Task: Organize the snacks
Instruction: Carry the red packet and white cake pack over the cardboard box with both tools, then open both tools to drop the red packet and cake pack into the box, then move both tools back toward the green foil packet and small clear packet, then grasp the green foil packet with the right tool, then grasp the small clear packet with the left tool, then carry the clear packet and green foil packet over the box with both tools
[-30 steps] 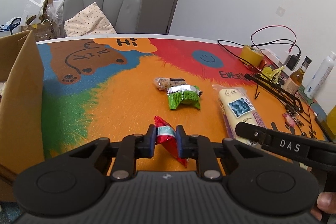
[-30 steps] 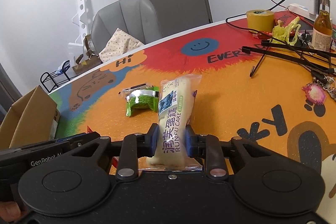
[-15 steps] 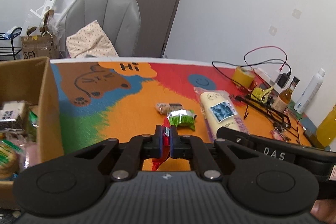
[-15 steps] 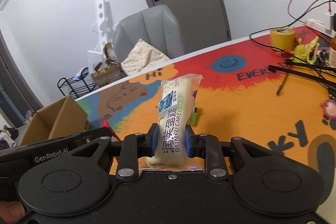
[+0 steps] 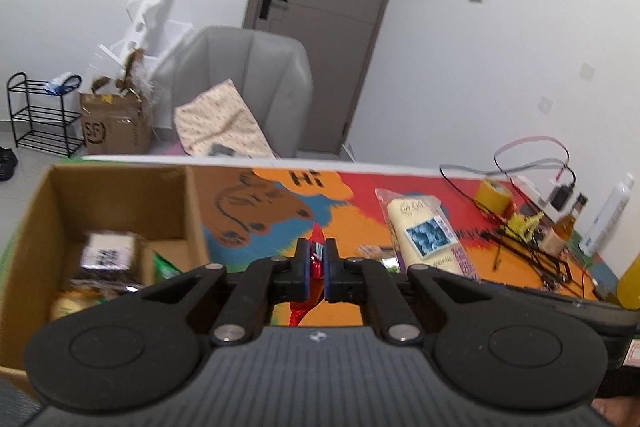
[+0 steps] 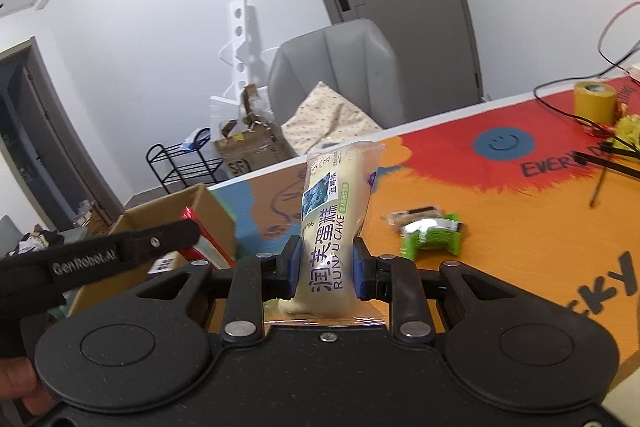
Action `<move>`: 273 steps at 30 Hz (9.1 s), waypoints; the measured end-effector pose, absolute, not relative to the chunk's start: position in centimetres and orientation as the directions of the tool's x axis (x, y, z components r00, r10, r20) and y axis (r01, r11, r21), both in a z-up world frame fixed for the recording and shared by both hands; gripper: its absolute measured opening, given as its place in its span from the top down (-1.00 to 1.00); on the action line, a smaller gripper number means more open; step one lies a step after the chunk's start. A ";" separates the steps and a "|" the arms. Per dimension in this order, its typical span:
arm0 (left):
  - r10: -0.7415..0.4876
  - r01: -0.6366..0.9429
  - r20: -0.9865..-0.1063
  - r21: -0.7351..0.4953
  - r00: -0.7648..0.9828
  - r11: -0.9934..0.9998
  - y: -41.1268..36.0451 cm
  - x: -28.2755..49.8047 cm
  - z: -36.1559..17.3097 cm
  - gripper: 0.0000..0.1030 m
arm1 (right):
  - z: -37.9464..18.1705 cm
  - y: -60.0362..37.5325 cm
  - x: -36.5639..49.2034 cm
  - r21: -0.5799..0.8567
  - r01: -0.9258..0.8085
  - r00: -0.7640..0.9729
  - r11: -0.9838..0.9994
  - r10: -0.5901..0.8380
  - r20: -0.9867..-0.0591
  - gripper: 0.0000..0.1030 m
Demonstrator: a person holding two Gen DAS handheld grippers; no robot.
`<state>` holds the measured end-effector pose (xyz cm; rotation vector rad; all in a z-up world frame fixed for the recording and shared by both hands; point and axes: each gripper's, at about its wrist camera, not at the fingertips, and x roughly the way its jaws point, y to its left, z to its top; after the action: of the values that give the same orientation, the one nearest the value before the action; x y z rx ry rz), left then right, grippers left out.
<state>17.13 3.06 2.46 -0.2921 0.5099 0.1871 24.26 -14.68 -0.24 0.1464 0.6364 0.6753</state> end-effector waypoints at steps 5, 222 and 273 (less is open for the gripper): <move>0.152 -0.289 -0.475 -0.230 0.867 0.929 5.4 15.2 3.9 0.90 | 0.6 -12.8 23.2 0.320 -0.571 0.584 0.756 0.648 -0.488 0.53; -0.030 -0.149 -0.573 -0.263 0.819 0.953 0.8 24.1 -1.1 0.66 | -2.9 -17.2 27.4 0.342 -0.378 0.669 0.860 0.510 -0.541 0.39; 0.244 -0.455 -0.557 -0.277 0.794 0.847 18.0 14.1 1.5 0.65 | 1.9 -0.6 23.2 0.299 -0.635 0.545 0.713 0.687 -0.482 0.39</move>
<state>14.12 18.01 1.53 -0.4156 0.5323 0.3874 23.24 -0.62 1.93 0.0923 0.6118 0.7851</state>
